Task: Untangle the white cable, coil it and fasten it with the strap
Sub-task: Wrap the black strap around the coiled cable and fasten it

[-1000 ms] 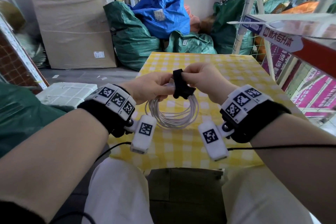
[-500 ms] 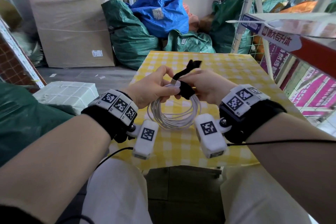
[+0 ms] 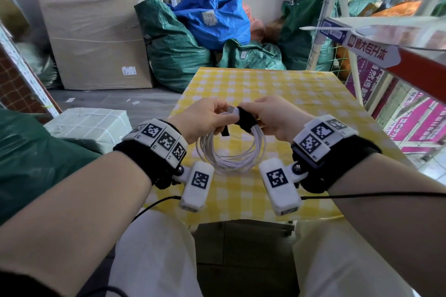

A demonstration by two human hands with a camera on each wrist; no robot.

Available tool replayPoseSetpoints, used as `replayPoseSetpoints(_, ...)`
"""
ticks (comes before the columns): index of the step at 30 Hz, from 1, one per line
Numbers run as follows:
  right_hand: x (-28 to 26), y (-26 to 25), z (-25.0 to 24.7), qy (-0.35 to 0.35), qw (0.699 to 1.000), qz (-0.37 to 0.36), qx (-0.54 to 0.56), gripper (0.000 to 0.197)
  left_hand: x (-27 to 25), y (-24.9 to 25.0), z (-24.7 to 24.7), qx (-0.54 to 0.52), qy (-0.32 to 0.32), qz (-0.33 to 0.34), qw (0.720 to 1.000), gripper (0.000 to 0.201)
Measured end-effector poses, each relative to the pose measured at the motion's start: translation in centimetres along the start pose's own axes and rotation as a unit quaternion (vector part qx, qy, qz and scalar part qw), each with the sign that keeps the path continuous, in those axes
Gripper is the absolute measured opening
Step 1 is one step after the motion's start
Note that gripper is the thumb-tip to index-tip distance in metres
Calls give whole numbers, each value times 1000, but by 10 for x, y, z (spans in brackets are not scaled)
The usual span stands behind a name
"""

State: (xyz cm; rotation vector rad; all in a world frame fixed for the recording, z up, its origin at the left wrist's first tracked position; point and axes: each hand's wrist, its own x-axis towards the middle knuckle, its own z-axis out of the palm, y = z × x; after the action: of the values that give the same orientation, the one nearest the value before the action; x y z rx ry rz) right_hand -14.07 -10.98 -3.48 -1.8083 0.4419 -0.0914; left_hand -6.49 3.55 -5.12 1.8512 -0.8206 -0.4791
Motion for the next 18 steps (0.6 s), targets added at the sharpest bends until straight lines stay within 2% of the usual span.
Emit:
replayPoseSetpoints(4,0,1,2,21,1000,-21,3,23,2,-1,-3,-2,11,-13,1000,13)
replayPoseSetpoints(8,-3,-1,3,18,996,-93,5,12,2,-2,-6,-58,28,-29,997,12)
replayPoseSetpoints(12,-8,0,4,22,978,-173,-116,11,2,-2,-5,-98,38,-50,993,16)
replayPoseSetpoints(16,-8,1,7,31,930,-226,-290,12,3,-3,-3,-128,57,-69,988,20)
replayPoseSetpoints(18,-8,3,9,30,910,-246,-332,6,3,-3,-3,-149,53,-70,985,19)
